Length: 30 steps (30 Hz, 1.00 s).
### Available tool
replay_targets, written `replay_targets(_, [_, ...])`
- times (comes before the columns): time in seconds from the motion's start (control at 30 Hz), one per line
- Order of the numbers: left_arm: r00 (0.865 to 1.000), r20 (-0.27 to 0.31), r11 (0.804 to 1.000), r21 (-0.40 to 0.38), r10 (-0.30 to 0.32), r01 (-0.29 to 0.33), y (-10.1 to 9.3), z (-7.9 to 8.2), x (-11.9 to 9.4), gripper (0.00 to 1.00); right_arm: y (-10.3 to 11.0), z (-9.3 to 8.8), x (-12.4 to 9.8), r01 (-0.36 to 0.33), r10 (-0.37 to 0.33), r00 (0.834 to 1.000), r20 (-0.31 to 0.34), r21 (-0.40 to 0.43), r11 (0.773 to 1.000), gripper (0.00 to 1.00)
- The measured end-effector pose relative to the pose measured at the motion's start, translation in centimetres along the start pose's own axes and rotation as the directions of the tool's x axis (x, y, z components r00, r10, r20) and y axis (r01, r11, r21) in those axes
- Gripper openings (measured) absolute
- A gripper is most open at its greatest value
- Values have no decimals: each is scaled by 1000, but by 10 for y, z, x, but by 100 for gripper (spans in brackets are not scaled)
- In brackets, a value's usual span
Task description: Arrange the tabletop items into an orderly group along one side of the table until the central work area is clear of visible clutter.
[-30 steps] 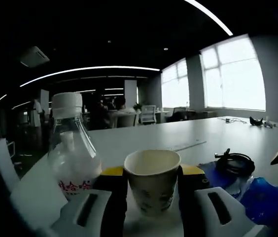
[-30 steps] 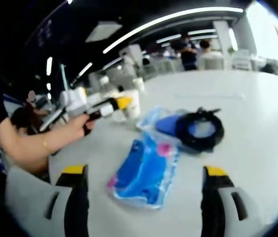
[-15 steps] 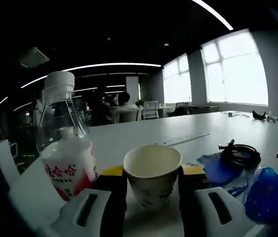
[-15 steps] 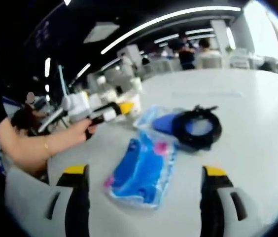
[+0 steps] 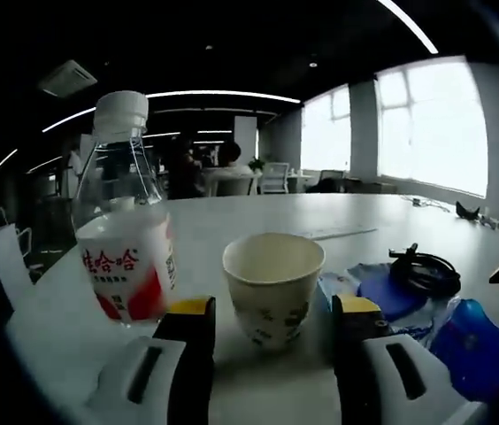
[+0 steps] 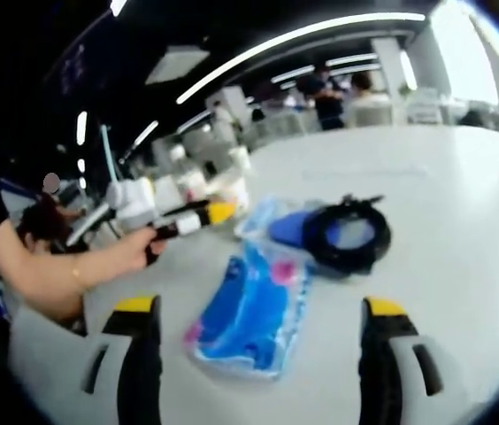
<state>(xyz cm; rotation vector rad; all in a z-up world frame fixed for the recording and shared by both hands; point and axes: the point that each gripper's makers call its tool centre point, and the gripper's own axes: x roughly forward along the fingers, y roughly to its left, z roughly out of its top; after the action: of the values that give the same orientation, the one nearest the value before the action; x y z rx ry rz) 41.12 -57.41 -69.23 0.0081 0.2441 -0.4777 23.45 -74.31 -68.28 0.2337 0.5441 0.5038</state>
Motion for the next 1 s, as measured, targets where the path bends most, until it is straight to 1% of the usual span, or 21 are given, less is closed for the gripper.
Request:
replay_targets(0.17, [1000,-16,999,-53,-9,8,-6,1,-8,61,-8,14,-4,21,-22,999,42,27,999,90])
replay_targets(0.23, [999,-24,998,-58,-24,23,-11,1,-11,64,-11,20,-6,34,-35,998,49,27,999,90])
replay_targets(0.3, [999,-32,998,-47,-30,28,-13,3,-14,66,-14,24,-7,44,-45,998,50,23,999,90])
replay_targets(0.4, [996,-71,996,-80,-47,41,-16,1,-17,70,-19,30,-9,64,-66,996,63,31,997,88])
replay_targets(0.5, [995,-90,997,-75,-42,35,-17,0,-23,70,-27,34,-10,85,-91,993,78,80,993,85])
replay_targets(0.57, [995,-93,997,-73,-37,30,-18,0,-26,70,-32,35,-9,95,-104,991,80,109,990,82])
replay_targets(0.63, [994,-108,998,-58,-31,25,-18,-1,-30,70,-36,34,-8,99,-110,991,74,145,985,79])
replay_targets(0.73, [992,-125,999,-40,-25,20,-17,-4,-33,66,-44,35,-4,96,-110,991,80,169,981,75])
replay_targets(0.8, [990,-136,998,-60,-23,15,-16,-7,-34,64,-48,36,-1,103,-119,990,79,181,978,73])
replay_targets(0.93, [989,-150,997,-83,-6,-6,-14,-10,-36,58,-58,35,6,126,-147,986,72,238,963,69])
replay_targets(0.97, [988,-156,996,-89,14,-29,-13,-11,-37,54,-61,35,8,133,-155,986,69,249,959,68])
replay_targets(1.0, [988,-156,996,-84,16,-29,-14,-11,-38,51,-65,34,11,141,-163,984,64,263,954,67])
